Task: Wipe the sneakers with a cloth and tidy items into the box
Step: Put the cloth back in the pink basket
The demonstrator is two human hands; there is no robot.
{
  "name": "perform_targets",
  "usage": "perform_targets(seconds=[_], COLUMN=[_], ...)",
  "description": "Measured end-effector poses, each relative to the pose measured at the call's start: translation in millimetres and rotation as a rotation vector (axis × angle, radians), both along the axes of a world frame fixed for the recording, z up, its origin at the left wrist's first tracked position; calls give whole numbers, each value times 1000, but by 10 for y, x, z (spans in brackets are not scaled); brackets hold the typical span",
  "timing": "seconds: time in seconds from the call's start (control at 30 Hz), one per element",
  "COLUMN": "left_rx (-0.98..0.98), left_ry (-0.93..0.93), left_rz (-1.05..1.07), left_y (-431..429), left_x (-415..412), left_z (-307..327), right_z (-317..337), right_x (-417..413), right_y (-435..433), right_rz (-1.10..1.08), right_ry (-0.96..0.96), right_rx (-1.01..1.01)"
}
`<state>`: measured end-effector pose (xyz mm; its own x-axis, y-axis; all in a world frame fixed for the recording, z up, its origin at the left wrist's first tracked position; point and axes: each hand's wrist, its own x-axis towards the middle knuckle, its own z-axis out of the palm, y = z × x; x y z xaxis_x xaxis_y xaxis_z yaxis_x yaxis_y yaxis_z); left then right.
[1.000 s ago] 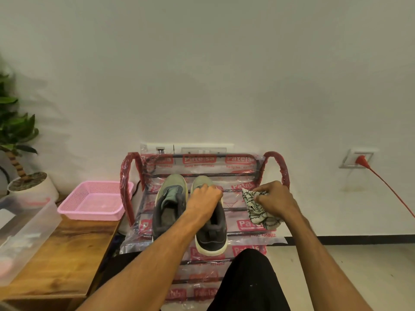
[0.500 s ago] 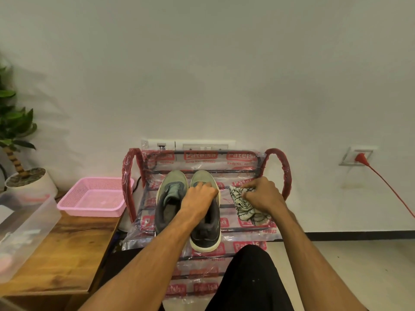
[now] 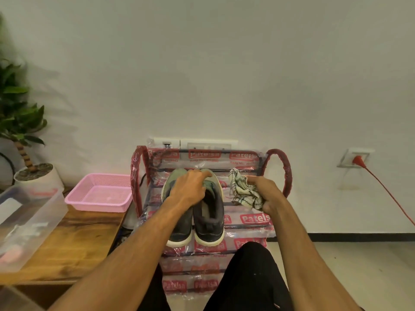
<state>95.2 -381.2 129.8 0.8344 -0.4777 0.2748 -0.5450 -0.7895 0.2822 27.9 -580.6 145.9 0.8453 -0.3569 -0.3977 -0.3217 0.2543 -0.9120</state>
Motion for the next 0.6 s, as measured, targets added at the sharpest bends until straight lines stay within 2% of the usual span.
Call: perform_targets(seconds=[0.07,0.13,0.3,0.47,0.6], left_rx=[-42,-78,-121,-158,-190], left_ry=[-27,-18,-48,15,-51], left_rz=[20,24,76,129,205], left_y=[111,225,602,971,1362], left_x=[-26,-46,-62,-78,-92], left_z=[105,218,390,428,478], right_z=[67,132,297,323,355], right_x=[-17,-23,14,244,371], right_y=[137,272,746,1320,1780], right_rz=[40,84,280,358,514], right_ry=[-33,-82,-160,-197,-208], right_rx=[177,272,326,134,-37])
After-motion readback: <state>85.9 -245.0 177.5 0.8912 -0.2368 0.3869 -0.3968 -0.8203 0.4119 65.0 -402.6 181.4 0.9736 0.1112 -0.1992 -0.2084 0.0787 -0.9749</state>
